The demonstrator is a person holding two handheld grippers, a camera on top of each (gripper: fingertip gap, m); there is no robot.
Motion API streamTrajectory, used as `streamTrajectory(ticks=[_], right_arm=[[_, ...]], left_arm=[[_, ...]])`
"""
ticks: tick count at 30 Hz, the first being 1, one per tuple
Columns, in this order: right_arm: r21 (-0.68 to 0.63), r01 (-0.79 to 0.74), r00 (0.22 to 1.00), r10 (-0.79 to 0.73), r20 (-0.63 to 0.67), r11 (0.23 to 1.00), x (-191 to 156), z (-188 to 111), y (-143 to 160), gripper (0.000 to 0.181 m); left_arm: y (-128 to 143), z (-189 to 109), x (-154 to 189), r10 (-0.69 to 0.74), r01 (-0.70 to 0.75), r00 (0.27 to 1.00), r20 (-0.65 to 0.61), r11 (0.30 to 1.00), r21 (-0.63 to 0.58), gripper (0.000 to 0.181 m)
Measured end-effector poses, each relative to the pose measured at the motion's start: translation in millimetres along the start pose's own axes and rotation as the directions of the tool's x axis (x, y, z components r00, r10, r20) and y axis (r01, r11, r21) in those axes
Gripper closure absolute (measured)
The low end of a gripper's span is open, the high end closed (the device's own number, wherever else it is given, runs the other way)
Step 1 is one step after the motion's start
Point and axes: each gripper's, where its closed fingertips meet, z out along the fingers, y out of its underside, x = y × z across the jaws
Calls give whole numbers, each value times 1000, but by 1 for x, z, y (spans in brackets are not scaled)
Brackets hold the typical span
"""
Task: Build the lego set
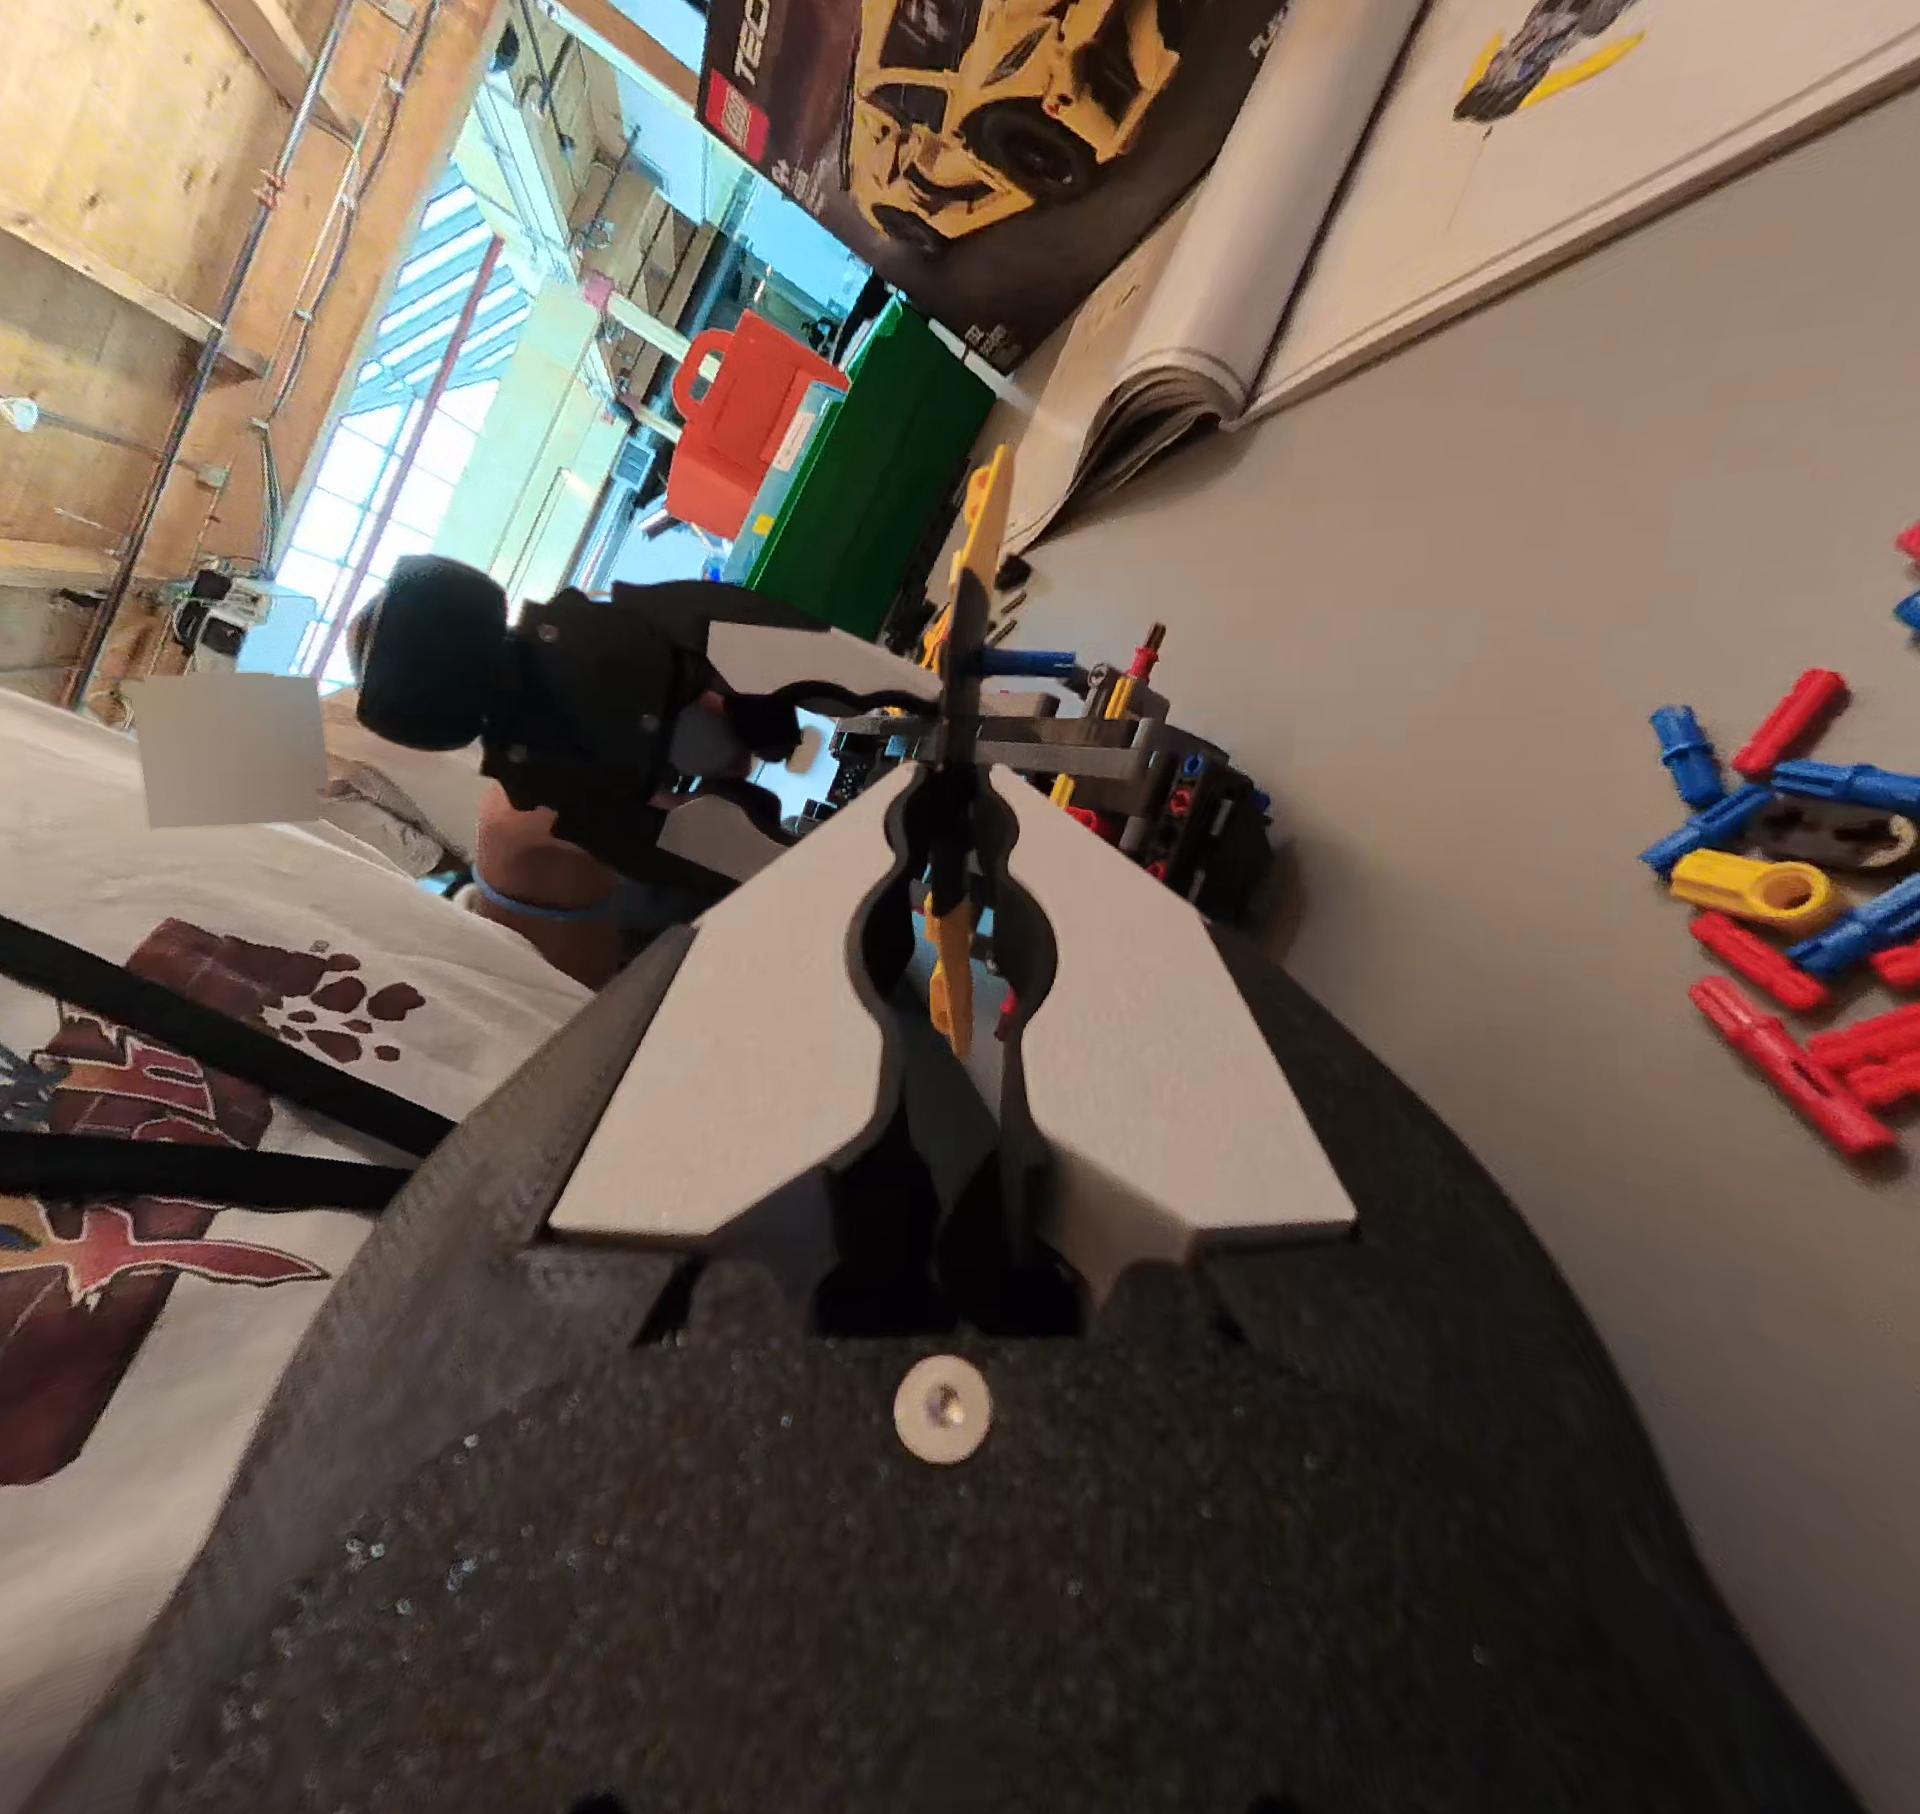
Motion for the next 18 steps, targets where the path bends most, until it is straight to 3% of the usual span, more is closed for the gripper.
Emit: streamTrajectory(ticks=[7, 12, 15, 18], right_arm=[[-171, -27, 995, 44, 95, 985, -11, 7, 28, 175], [-177, -22, 986, 51, 158, 984, -19, 4, 28, 176], [-145, 0, 982, 28, 189, 989, -25, 3, 23, 175], [-128, 32, 983, -9, 181, 991, -26, 5, 22, 175]], left_arm=[[1, -7, 5, 2, -4, 997, -71, 1000, -25, 114], [5, -21, -5, 93, -97, 980, -175, 995, -13, 113], [-26, -40, -18, 164, -117, 943, -290, 978, 173, 125], [-70, -58, -21, 180, 23, 837, -516, 932, 361, 130]])
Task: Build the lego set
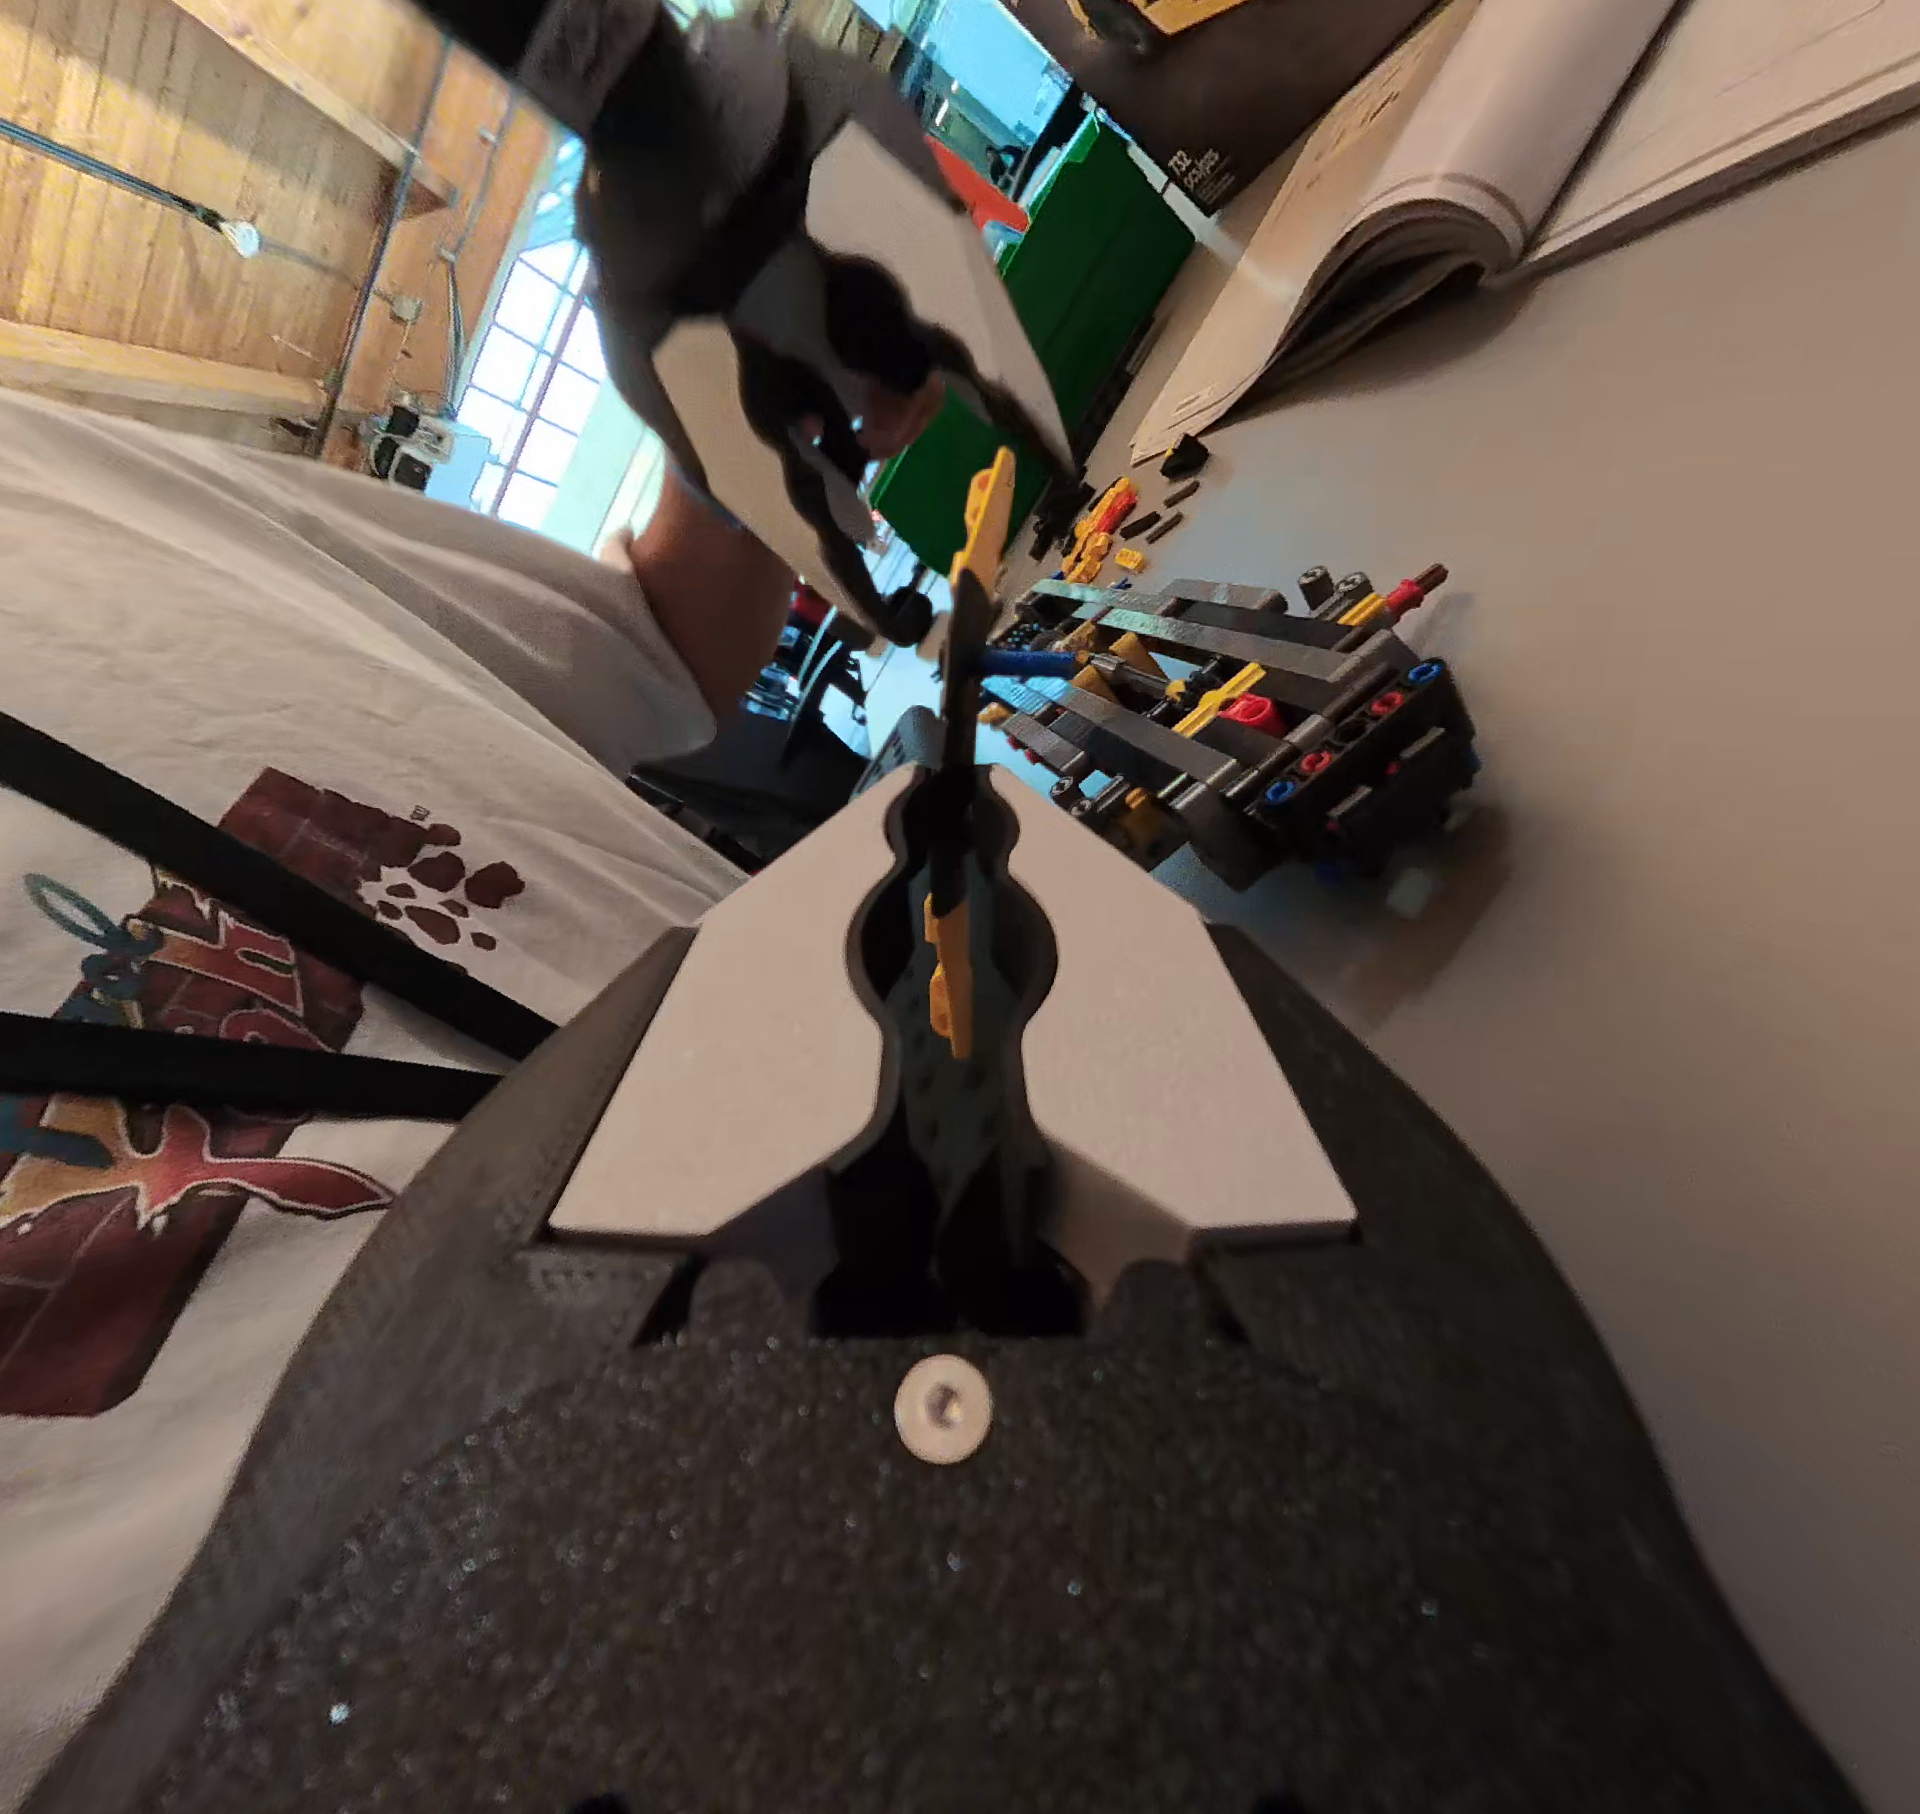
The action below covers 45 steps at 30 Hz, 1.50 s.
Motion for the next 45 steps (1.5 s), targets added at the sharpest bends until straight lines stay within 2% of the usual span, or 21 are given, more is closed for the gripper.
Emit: streamTrajectory(ticks=[3, 5, 8, 9, 11, 14, 15, 17, 20, 22, 25, 29, 32, 37, 41, 45], right_arm=[[14, 39, 998, -39, -50, 999, 3, 3, -1, 175], [21, 57, 997, -56, -56, 998, 1, 4, -1, 175], [47, 93, 992, -88, -95, 995, 3, 5, -4, 175], [39, 93, 991, -89, -100, 995, 4, 6, -3, 175], [27, 86, 990, -83, -113, 996, 6, 8, -1, 175], [37, 82, 989, -76, -129, 996, 9, 6, -4, 175], [57, 92, 988, -84, -128, 994, 8, 4, -8, 172], [127, 103, 990, -90, -107, 987, 3, -5, -20, 150], [227, 1, 989, 32, -142, 974, 21, -31, -39, 138], [127, -86, 966, 114, -231, 988, 46, -34, -27, 132], [-61, -184, 941, 158, -301, 981, 59, -19, -6, 108], [-170, -290, 918, 223, -327, 942, 61, -4, 4, 104], [-161, -332, 912, 273, -308, 929, 64, 5, -2, 106], [-210, -359, 919, 304, -251, 909, 68, 15, 0, 119], [-250, -368, 923, 319, -216, 896, 66, 24, 7, 133], [-254, -331, 936, 282, -210, 909, 65, 30, 8, 134]], left_arm=[[-31, 1, 2, -65, 104, 962, -266, 985, 135, 139], [-39, 2, 2, -74, 145, 923, -377, 976, 164, 149], [-35, 11, 0, -61, 132, 902, -428, 981, 139, 159], [-37, 11, -1, -53, 134, 896, -440, 979, 154, 175], [-41, 11, -3, -55, 156, 882, -469, 972, 178, 177], [-44, 13, -9, -136, 257, 836, -532, 953, 159, 176], [-45, 13, -12, -180, 310, 808, -561, 940, 145, 176], [-43, 12, -20, -259, 394, 759, -598, 913, 105, 176], [-34, 14, -35, -359, 480, 706, -610, 877, 39, 176], [-26, 22, -45, -408, 502, 697, -589, 865, -5, 176], [-24, 27, -50, -451, 544, 652, -610, 838, -38, 176], [-27, 27, -53, -490, 593, 577, -654, 801, -77, 176], [-27, 27, -53, -508, 620, 504, -698, 776, -116, 176], [-22, 33, -52, -512, 622, 463, -724, 769, -146, 176], [-14, 36, -50, -510, 611, 466, -723, 777, -154, 176], [-7, 31, -46, -516, 621, 419, -747, 763, -179, 176]])
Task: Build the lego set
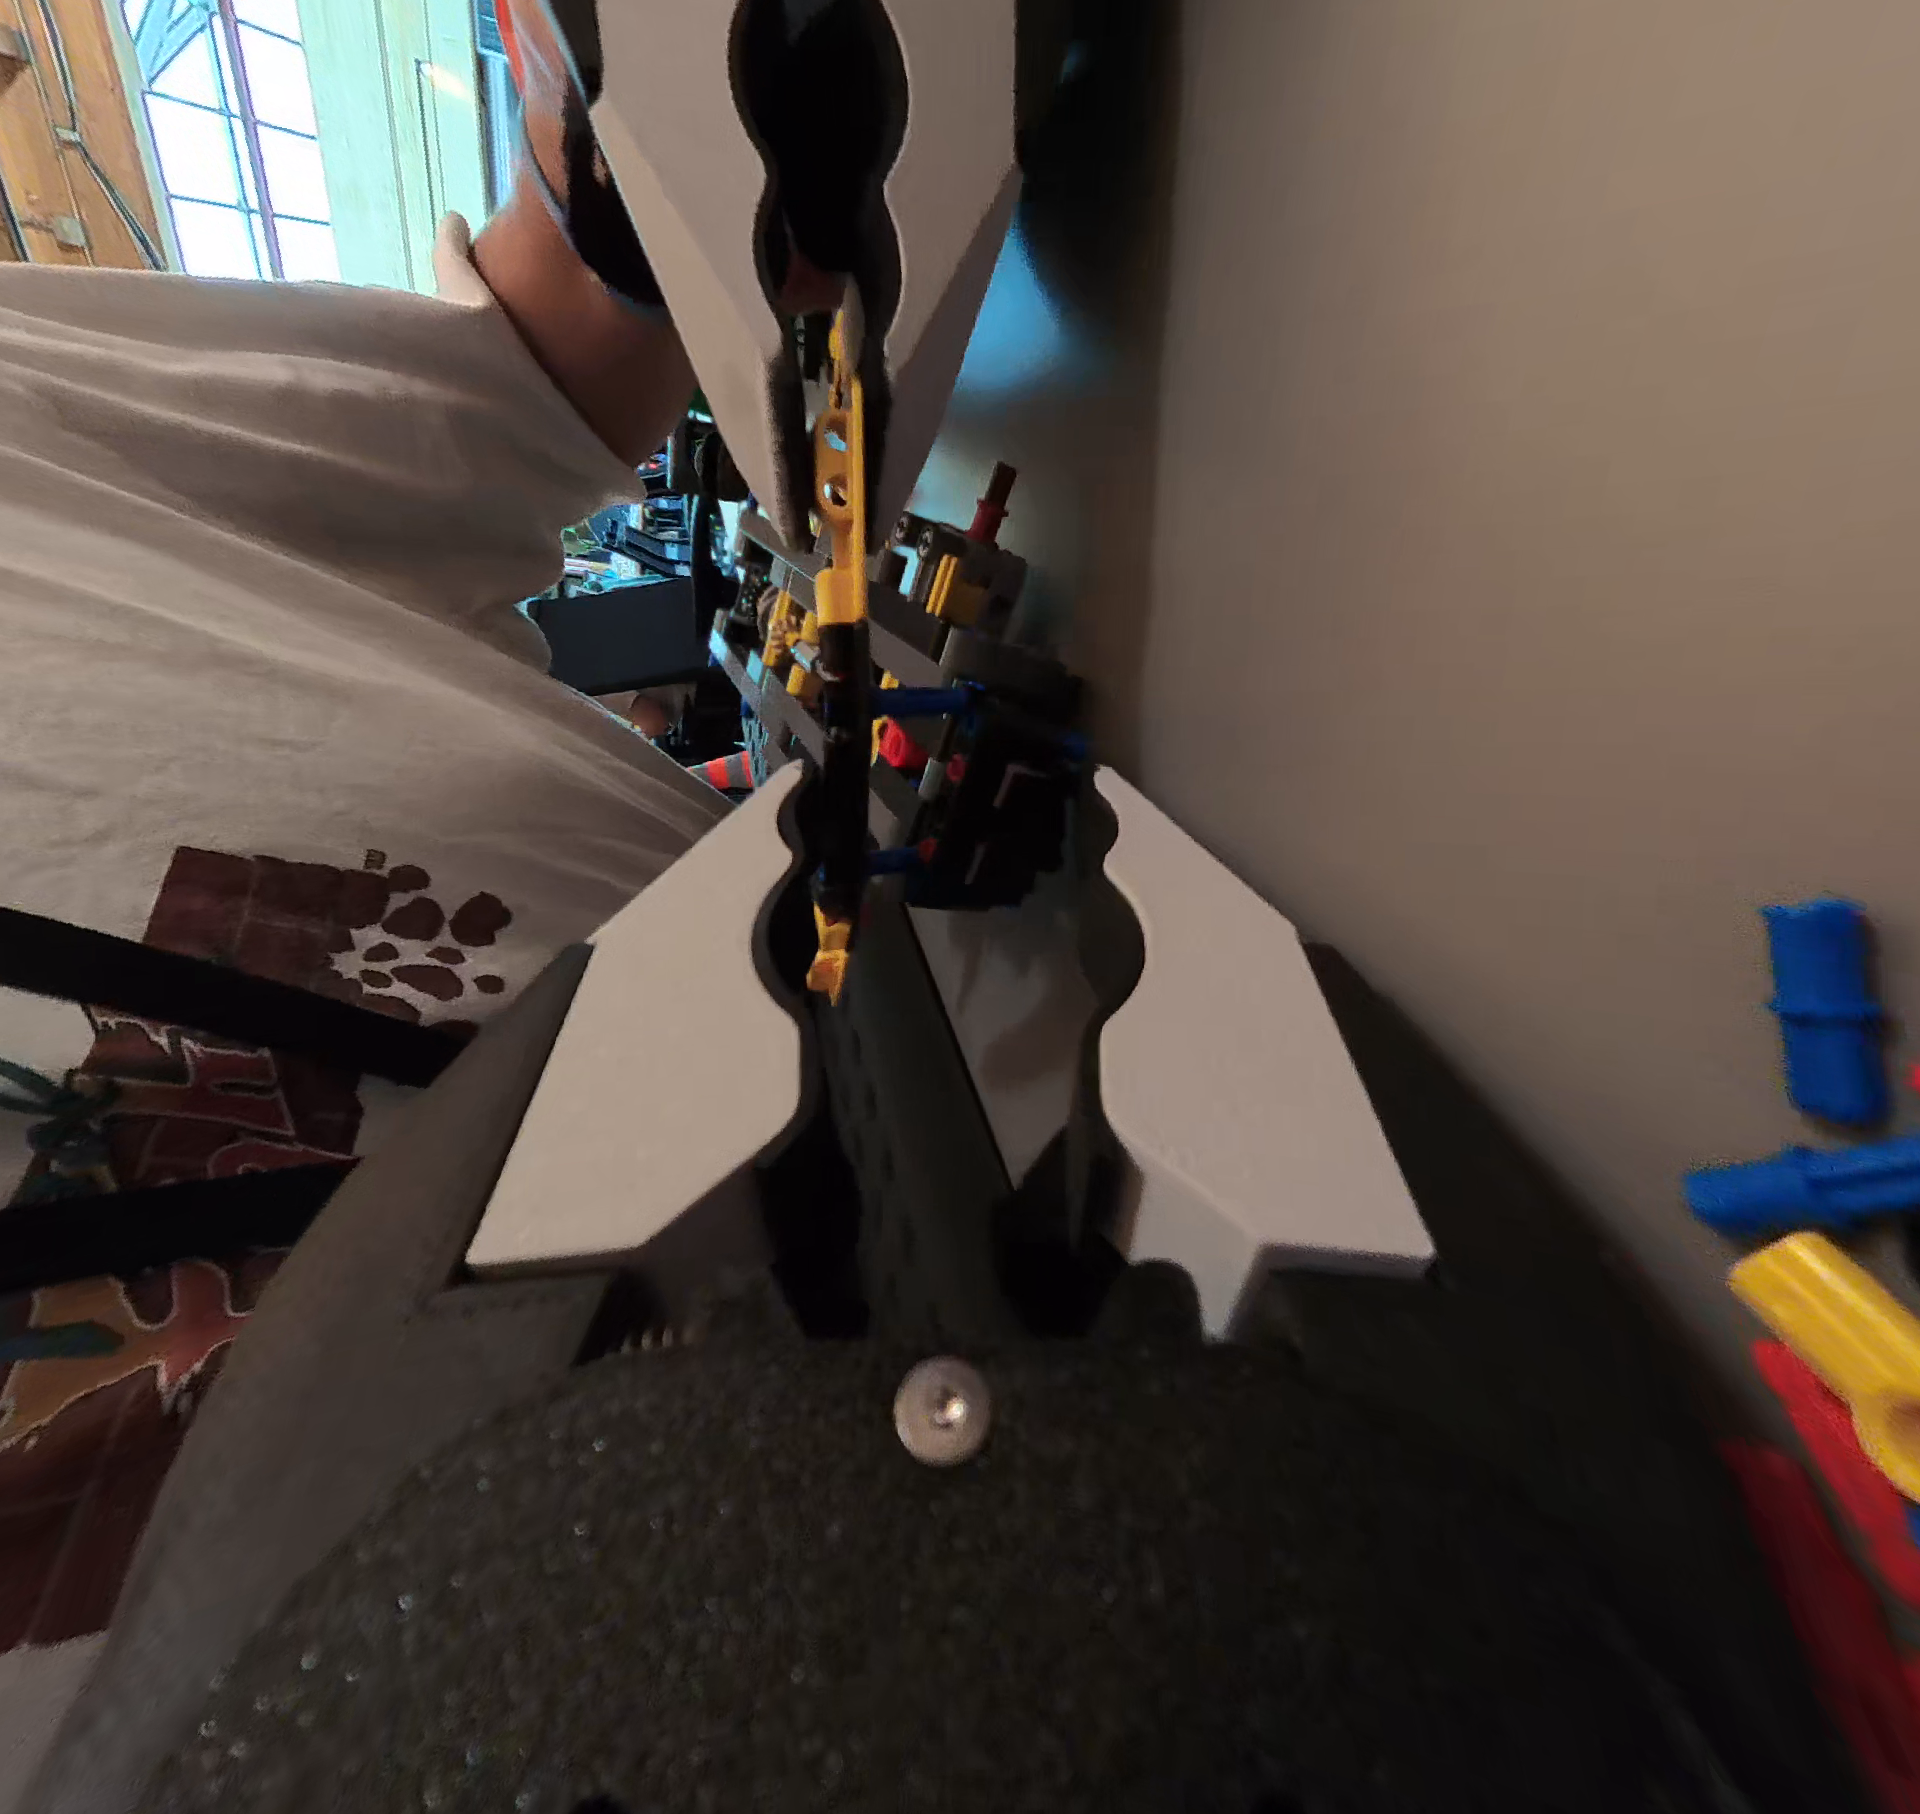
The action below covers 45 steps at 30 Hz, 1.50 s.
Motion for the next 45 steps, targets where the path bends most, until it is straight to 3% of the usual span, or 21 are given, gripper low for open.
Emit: streamTrajectory(ticks=[9, 15, 23, 26, 28, 34, 45], right_arm=[[26, 62, 996, -64, 59, 998, -11, 1, -2, 118], [11, 100, 994, -100, 46, 995, -11, 4, -2, 125], [14, 175, 984, -175, 44, 985, -13, 5, 0, 134], [9, 225, 973, -225, 51, 974, -16, 6, 1, 144], [0, 246, 968, -246, 51, 969, -16, 8, 1, 141], [-15, 350, 936, -349, 40, 937, -16, 6, -10, 131], [-147, 352, 934, -337, 120, 924, -12, 10, -10, 131]], left_arm=[[4, -5, 12, -58, 59, 995, -80, 998, 18, 176], [11, -1, 9, -24, 25, 999, -34, 1000, 13, 176], [25, 8, 9, 100, -108, 983, 155, 993, 46, 175], [33, 12, 6, 187, -198, 950, 251, 980, 20, 176], [37, 12, 6, 224, -234, 929, 294, 972, 0, 176], [36, 6, 17, 235, -250, 931, 280, 968, 18, 177], [31, 2, 11, 198, -218, 939, 280, 975, 41, 177]])
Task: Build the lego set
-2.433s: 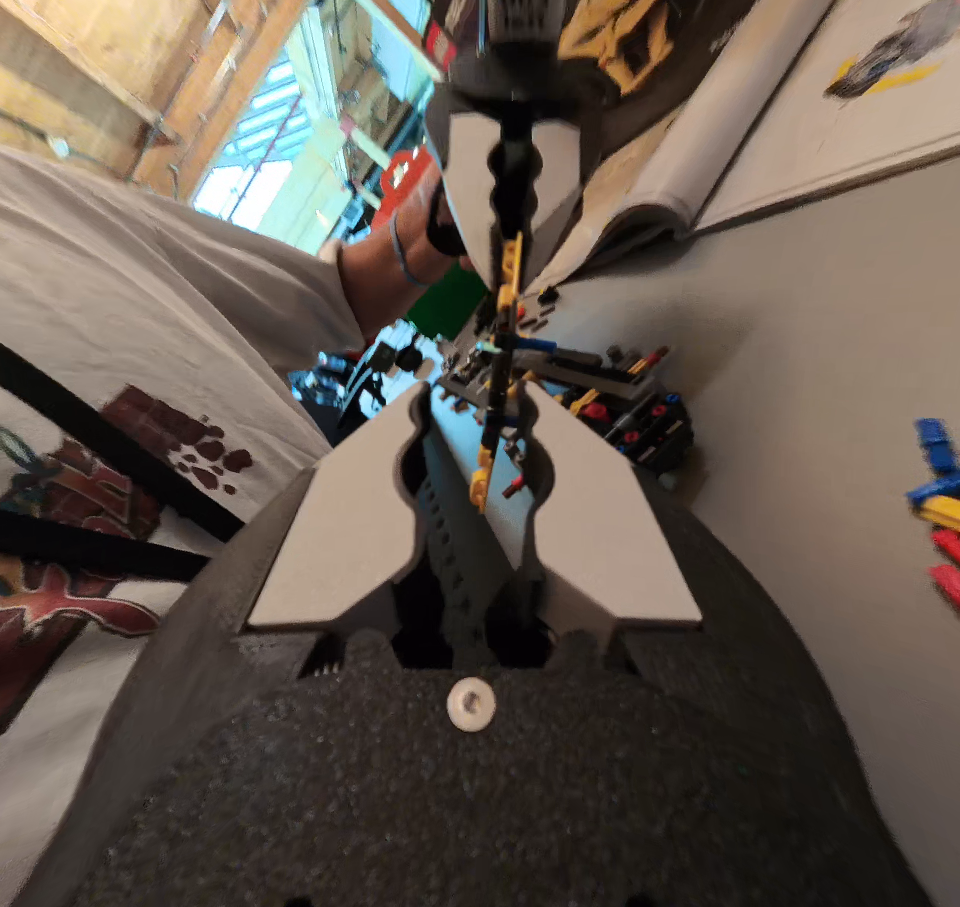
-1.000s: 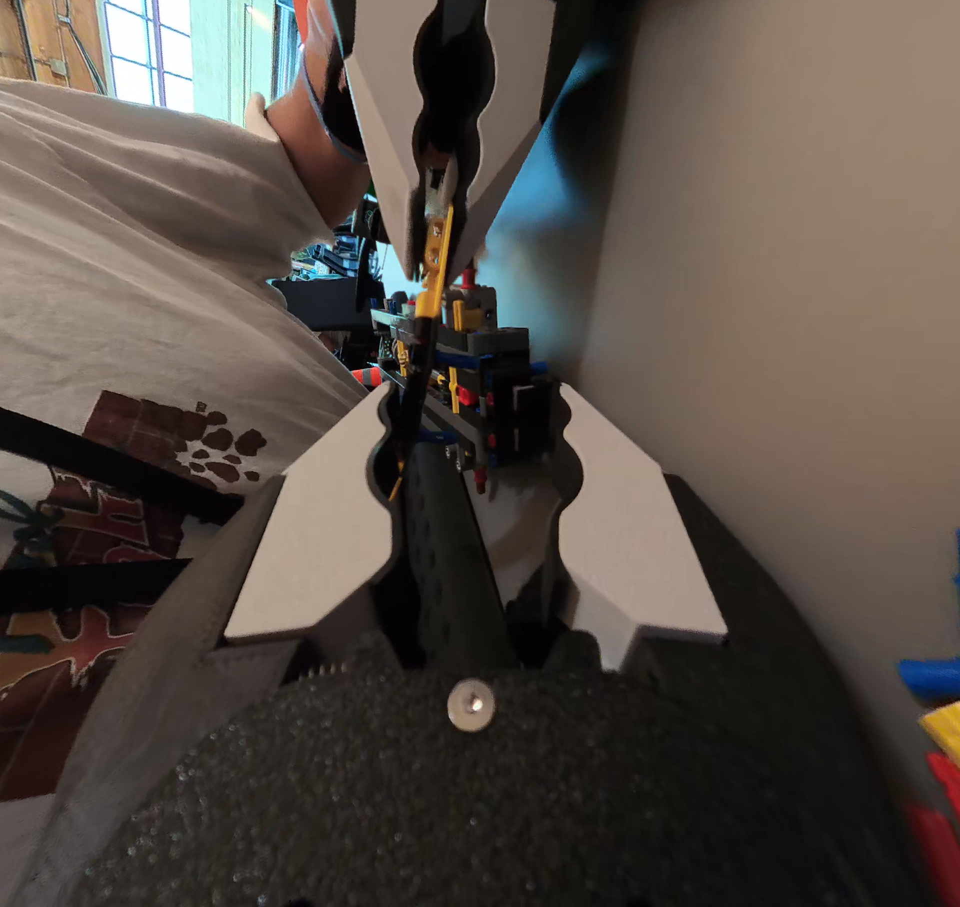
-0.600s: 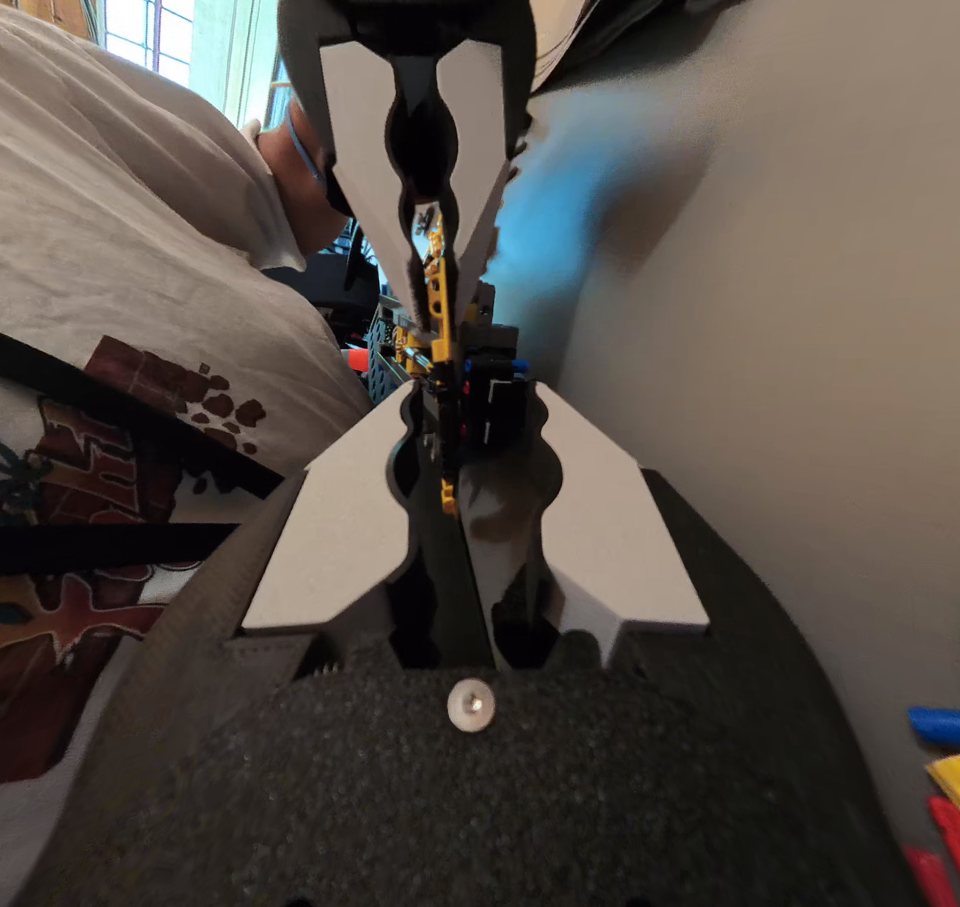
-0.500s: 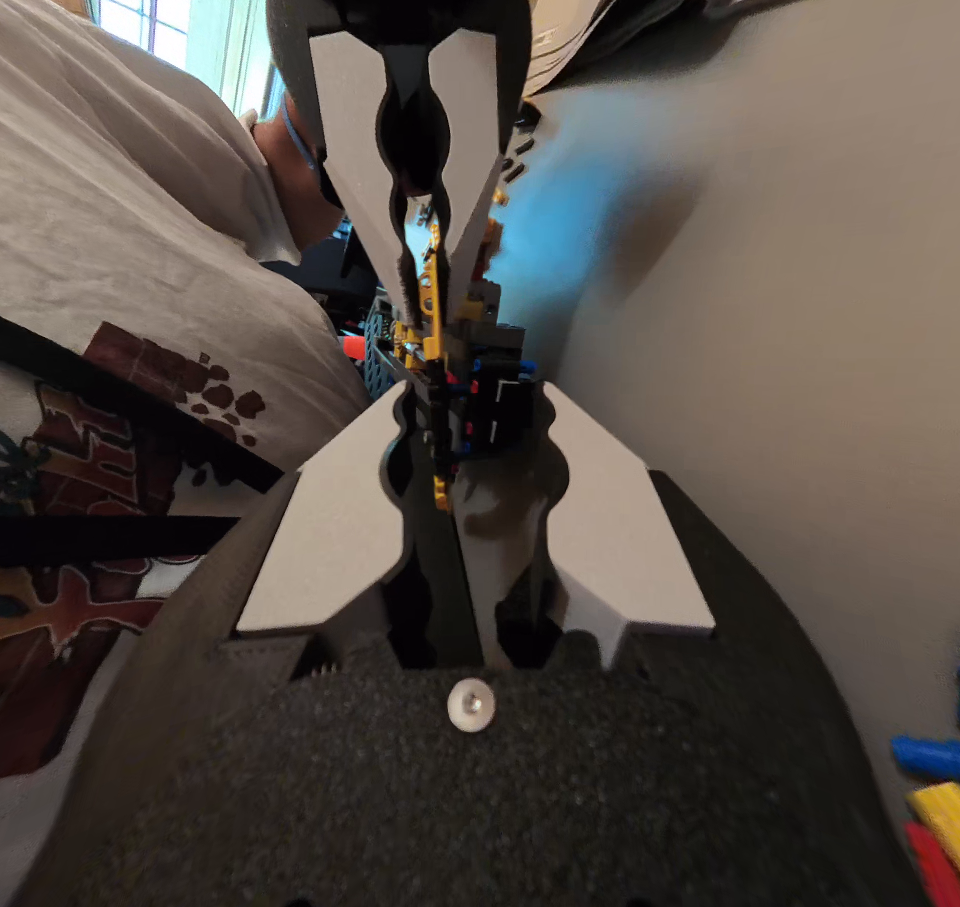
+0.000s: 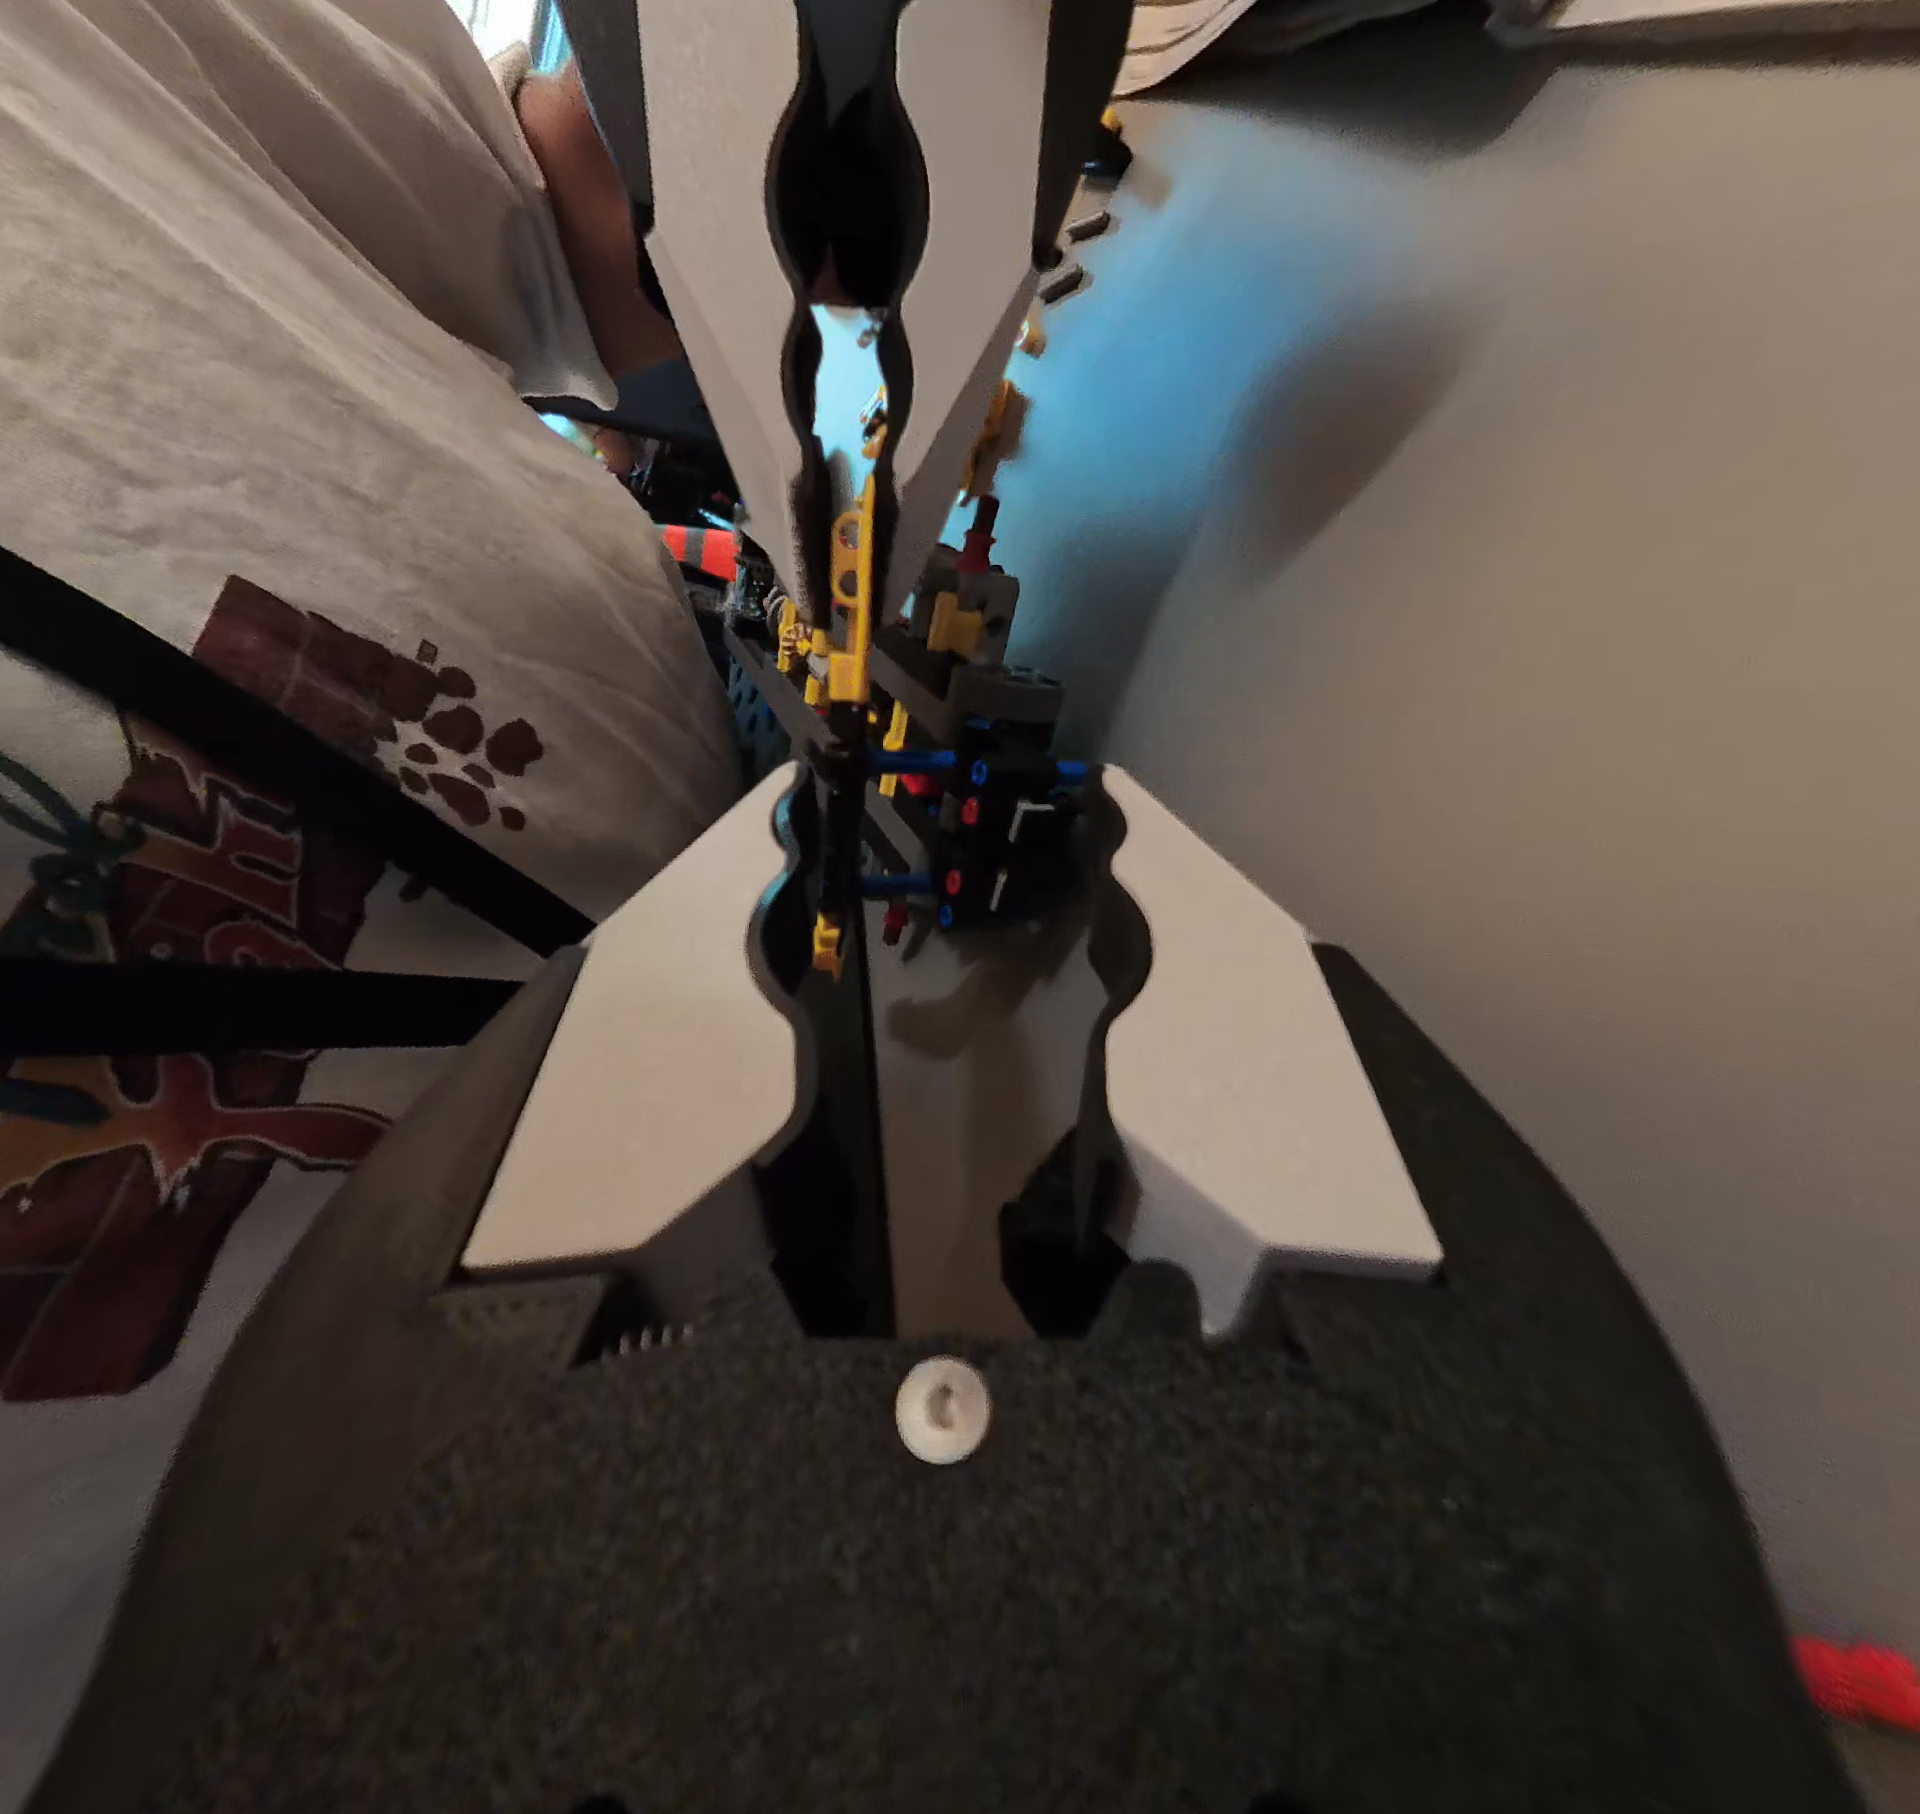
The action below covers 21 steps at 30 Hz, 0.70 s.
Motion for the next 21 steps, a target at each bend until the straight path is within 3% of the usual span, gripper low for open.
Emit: streamTrajectory(ticks=[11, 21], right_arm=[[-101, 51, 998, -47, 44, 994, 1, 11, -1, 136], [-140, 45, 996, -34, 81, 989, 0, 13, -1, 146]], left_arm=[[-1, -1, -4, -12, 11, 998, 66, 1000, 18, 176], [0, -1, -8, -110, 108, 993, 31, 993, 42, 176]])
